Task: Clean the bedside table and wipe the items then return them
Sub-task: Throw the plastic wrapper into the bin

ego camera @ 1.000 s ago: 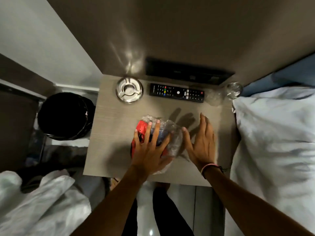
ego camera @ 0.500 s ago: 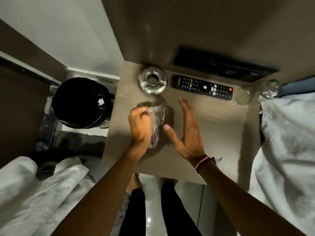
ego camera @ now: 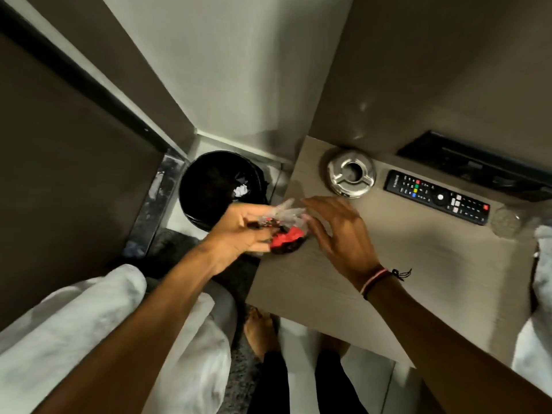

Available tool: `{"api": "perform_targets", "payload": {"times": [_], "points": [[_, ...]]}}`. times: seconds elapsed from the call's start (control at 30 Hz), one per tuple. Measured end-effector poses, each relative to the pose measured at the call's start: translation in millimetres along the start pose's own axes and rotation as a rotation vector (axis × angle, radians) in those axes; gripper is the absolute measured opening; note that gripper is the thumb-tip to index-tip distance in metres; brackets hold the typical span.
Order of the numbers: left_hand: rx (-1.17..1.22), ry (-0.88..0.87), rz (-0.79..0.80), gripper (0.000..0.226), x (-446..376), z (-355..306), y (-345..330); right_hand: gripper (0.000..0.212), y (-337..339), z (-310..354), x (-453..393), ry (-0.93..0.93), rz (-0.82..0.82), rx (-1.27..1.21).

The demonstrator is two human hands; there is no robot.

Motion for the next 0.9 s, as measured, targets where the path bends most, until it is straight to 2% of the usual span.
{"api": "perform_targets", "payload": {"times": [0.13,0.2,0.27,0.37,0.43,0.6,0.7,0.8,0.9], "points": [[-0.729,-0.242,-0.609,0.039,0,-17,88,0.054,-11,-40,35,-0.239,0.027,0.058],[-0.97,-0.272,-0.725,0.037,-2,-23,106,0.056,-15,-57,61,-0.28,0.04,0.135],[-1.155,-0.22,-0.616,0.046,-23,-9,106,0.057,-15,-70,85,-0.32,0.043,0.203],[-1.321,0.193,-0.27,0.086,-58,59,104,0.067,-9,-79,106,-0.399,0.025,0.283],[-1.364,0.347,-0.158,0.089,-64,92,105,0.076,-6,-85,111,-0.443,0.038,0.327],[-1.247,0.191,-0.14,0.087,-53,90,95,0.087,1,-94,116,-0.488,0.041,0.315],[-1.263,0.135,-0.211,0.085,-41,70,96,0.089,6,-88,116,-0.509,0.02,0.3],[-1.368,-0.111,-0.324,0.083,-39,23,70,0.086,21,-87,113,-0.587,-0.055,0.308],[-1.485,-0.379,-0.312,0.08,-57,-30,7,0.075,57,-100,107,-0.679,-0.154,0.314]]}}
Point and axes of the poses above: each hand's wrist, its own x-axis away from the middle knuckle, its own y-axis out of the back of the hand, z = x × y, the point moved 7 cm from there along -x, towards the middle knuckle, and after that the axes turned 9 degrees about -x, right-handed, at the moved point
